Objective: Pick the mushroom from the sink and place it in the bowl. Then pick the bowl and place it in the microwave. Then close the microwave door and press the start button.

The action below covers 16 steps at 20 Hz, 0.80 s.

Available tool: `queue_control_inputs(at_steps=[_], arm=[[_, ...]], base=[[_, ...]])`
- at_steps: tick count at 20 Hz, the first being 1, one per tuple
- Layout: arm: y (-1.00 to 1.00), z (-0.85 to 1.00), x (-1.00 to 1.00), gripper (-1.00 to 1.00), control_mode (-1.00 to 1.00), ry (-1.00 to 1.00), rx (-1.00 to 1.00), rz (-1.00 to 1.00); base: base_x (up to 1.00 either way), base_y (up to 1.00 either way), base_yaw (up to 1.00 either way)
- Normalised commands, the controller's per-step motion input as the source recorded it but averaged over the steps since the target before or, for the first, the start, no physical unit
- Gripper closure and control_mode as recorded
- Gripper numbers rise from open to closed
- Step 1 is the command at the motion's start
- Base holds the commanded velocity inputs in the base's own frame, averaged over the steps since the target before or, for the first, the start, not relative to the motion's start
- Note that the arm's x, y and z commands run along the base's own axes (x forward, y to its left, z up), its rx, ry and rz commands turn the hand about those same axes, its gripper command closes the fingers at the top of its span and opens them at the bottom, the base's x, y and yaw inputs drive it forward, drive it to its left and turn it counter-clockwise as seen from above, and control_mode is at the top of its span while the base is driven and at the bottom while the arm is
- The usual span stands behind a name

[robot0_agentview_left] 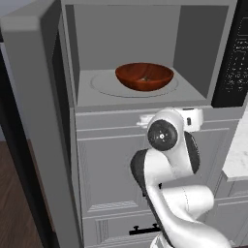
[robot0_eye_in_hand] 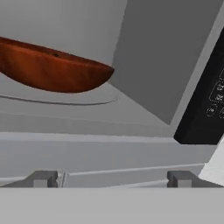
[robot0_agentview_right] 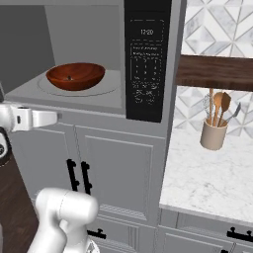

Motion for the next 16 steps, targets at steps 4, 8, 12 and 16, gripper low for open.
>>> queue_control_inputs(at_steps=[4, 8, 12, 16], arm=[[0.19, -0.42, -0.25, -1.00, -1.00, -0.11, -0.37, -0.12], [0.08, -0.40, -0.07, -1.00, -1.00, -0.18, -0.44, -0.09], [0.01, -0.39, 0.00, -1.00, -1.00, -0.26, -0.49, -0.02], [0.00, -0.33, 0.00, -1.00, -1.00, -0.30, -0.50, 0.00]], base=[[0.00, 0.00, 0.00], [0.00, 0.00, 0.00], [0.00, 0.00, 0.00], [0.00, 0.00, 0.00]])
